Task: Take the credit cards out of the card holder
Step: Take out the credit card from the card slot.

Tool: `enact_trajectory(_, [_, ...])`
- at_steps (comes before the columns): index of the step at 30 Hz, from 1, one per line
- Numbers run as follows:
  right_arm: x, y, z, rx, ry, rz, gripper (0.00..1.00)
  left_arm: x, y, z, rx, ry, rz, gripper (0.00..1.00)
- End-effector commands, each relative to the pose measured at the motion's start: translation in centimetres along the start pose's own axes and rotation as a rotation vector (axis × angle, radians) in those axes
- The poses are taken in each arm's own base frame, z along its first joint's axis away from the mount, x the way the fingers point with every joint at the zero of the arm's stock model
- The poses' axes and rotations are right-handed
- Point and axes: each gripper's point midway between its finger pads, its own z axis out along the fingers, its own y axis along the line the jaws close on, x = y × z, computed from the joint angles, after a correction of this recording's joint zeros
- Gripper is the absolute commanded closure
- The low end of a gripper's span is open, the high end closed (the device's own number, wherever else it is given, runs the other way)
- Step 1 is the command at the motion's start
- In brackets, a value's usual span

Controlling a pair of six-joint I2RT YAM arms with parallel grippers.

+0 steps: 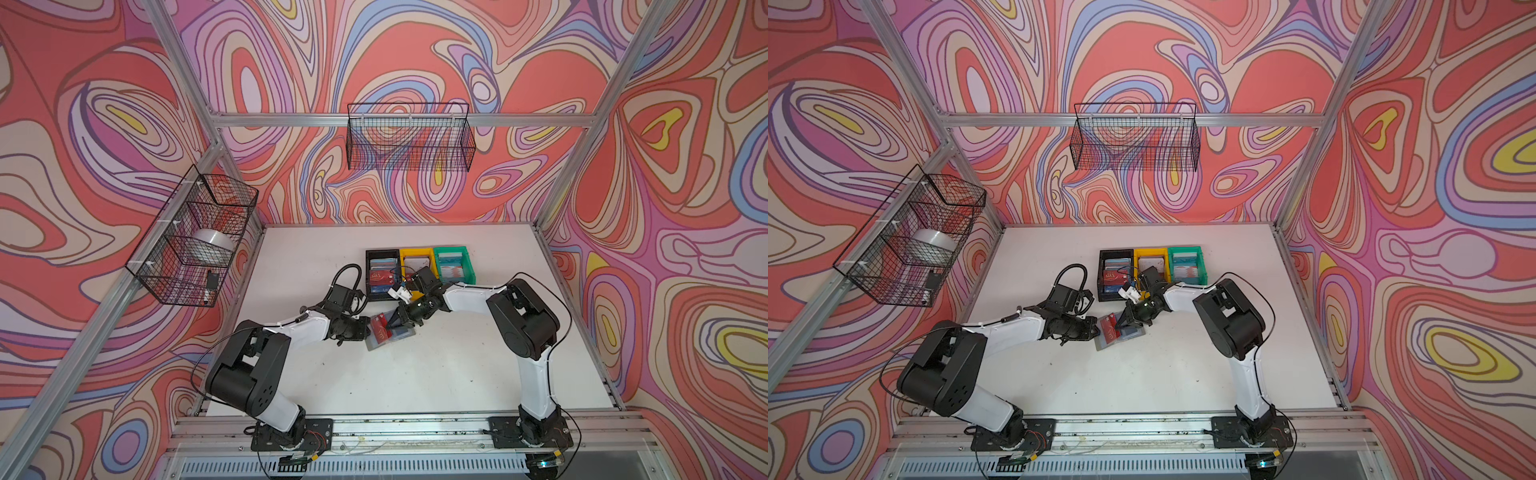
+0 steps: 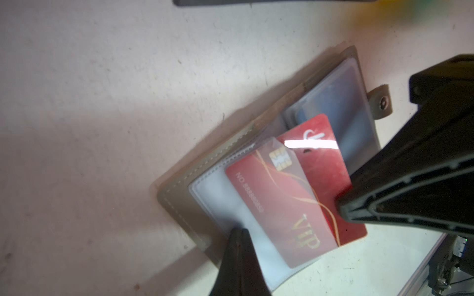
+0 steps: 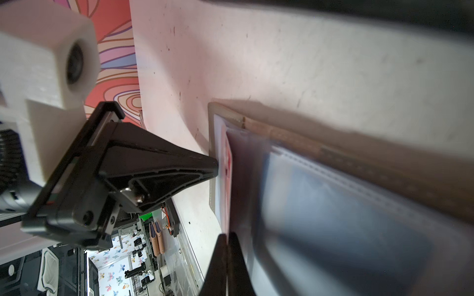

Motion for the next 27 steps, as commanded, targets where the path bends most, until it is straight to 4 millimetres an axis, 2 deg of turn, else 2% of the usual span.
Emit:
enact_trajectory(1, [0.3, 0.6, -1.2, 0.023, -0.014, -0.026, 1.00, 2.4, 2.2, 1.3, -0.086, 0.079, -0.011, 1.00])
enact_trajectory(10, [0.8, 2.3, -5.1, 0.091, 0.033, -0.106, 1.00, 2.0, 1.5, 1.1, -0.048, 0.062, 0.012, 1.00])
enact_trajectory(23, [0.2, 4.0, -8.8, 0.187, 0.117, -0.237, 1.00, 1.0, 0.3, 0.7, -0.002, 0.034, 0.045, 1.00])
enact_trajectory(27, [-1.7, 4.4, -10.7, 0.230, 0.095, -0.279, 1.00, 0.4, -0.5, 0.0, 0.020, 0.021, 0.055, 1.00])
